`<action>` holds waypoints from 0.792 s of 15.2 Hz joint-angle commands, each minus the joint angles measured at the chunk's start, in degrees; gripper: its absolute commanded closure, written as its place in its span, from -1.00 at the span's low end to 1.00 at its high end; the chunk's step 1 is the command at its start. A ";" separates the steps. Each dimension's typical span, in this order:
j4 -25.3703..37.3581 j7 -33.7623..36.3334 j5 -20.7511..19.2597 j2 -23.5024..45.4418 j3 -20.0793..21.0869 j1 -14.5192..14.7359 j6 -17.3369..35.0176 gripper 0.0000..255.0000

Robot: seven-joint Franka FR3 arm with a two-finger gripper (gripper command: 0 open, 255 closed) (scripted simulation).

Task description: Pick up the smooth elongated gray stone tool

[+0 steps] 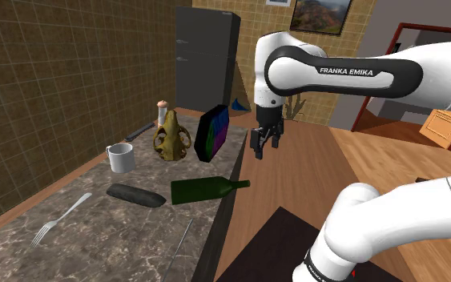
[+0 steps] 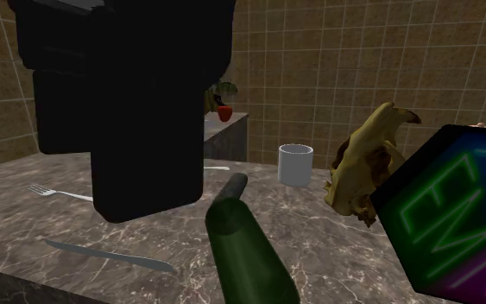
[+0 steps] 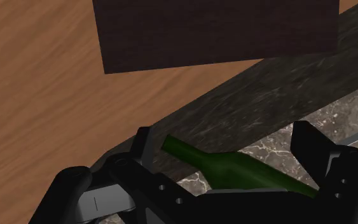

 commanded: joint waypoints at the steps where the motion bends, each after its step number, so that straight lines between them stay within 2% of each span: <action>1: 0.00 0.00 0.00 0.00 0.00 0.00 0.00 -1.00; 12: 4.38 0.14 4.59 20.26 2.66 3.45 17.17 -1.00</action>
